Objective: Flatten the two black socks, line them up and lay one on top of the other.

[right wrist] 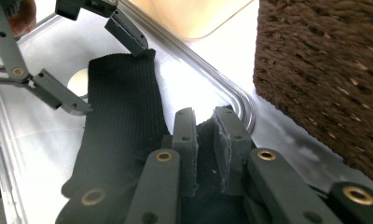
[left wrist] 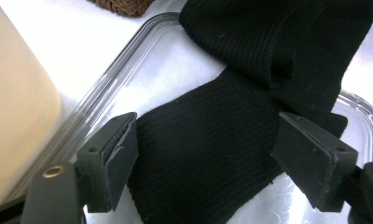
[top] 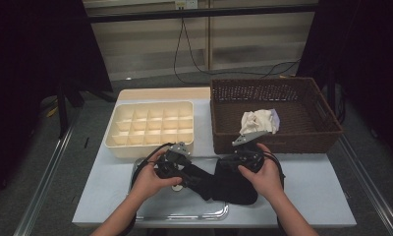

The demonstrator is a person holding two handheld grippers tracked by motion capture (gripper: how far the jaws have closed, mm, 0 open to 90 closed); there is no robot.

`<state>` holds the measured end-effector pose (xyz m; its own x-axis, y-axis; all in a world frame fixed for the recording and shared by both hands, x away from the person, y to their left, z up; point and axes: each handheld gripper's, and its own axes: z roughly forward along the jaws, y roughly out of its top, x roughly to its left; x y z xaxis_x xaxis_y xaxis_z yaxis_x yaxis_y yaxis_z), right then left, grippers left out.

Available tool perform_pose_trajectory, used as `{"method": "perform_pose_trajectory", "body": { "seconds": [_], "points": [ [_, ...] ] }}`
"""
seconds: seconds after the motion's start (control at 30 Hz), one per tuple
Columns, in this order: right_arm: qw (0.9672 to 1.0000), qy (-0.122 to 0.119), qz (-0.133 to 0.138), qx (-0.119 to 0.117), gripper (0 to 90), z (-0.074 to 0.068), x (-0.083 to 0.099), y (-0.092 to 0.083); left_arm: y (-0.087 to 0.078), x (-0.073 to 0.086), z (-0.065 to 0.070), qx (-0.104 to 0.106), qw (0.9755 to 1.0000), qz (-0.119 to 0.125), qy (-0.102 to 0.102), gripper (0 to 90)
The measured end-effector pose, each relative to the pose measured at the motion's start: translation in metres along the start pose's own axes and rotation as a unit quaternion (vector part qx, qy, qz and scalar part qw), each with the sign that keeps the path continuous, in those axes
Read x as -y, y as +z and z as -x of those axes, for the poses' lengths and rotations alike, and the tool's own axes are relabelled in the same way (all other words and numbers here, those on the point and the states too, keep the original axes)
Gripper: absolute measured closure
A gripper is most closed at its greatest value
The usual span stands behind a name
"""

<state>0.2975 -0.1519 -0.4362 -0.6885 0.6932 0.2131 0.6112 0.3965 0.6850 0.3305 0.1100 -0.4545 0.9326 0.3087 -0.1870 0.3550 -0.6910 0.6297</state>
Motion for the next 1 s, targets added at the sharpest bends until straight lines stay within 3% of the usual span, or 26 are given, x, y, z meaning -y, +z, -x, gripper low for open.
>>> {"method": "perform_pose_trajectory", "body": {
  "seconds": [0.07, 0.1, 0.17, 0.3, 0.4, 0.57, 0.67, 0.77, 0.8, 1.0],
  "points": [
    [1.0, -0.001, 0.0, 0.0, 79.9, 0.0, -0.001, 0.001, 0.0, 0.0, 0.0, 0.0, 1.0, -0.001, 0.002, 22.1],
    [1.0, 0.0, -0.003, 0.0, 82.1, -0.001, -0.004, 0.005, -0.002, -0.001, 0.001, -0.013, 0.9998, -0.015, 0.006, 22.1],
    [1.0, 0.0, -0.004, -0.003, 82.8, -0.001, -0.006, 0.008, 0.0, 0.0, 0.001, -0.001, 1.0, 0.0, 0.002, 22.1],
    [1.0, -0.002, -0.005, -0.002, 84.3, -0.003, -0.008, 0.012, 0.001, -0.003, 0.003, 0.002, 0.9999, -0.01, 0.01, 22.2],
    [1.0, -0.003, -0.003, -0.002, 84.7, -0.004, -0.009, 0.014, 0.005, -0.004, 0.006, 0.005, 1.0, 0.004, 0.006, 22.4],
    [1.0, 0.001, 0.006, -0.005, 84.5, -0.006, -0.012, 0.018, 0.005, -0.006, 0.006, 0.009, 0.9998, -0.005, 0.015, 26.3],
    [1.0, -0.007, -0.004, 0.005, 77.0, -0.005, -0.01, 0.018, 0.004, -0.004, 0.006, 0.008, 0.9999, -0.003, 0.013, 26.7],
    [0.9999, -0.006, -0.008, 0.008, 75.4, -0.001, -0.006, 0.016, 0.004, -0.004, 0.005, 0.009, 0.9998, -0.004, 0.016, 26.7],
    [0.9998, 0.004, -0.012, 0.016, 70.0, 0.005, 0.002, 0.011, 0.004, -0.003, 0.005, 0.008, 0.9999, -0.002, 0.014, 26.7],
    [0.9994, 0.014, -0.01, 0.03, 63.3, 0.017, 0.02, -0.007, 0.004, -0.003, 0.006, 0.008, 0.9999, -0.005, 0.011, 26.7]
  ]
}}
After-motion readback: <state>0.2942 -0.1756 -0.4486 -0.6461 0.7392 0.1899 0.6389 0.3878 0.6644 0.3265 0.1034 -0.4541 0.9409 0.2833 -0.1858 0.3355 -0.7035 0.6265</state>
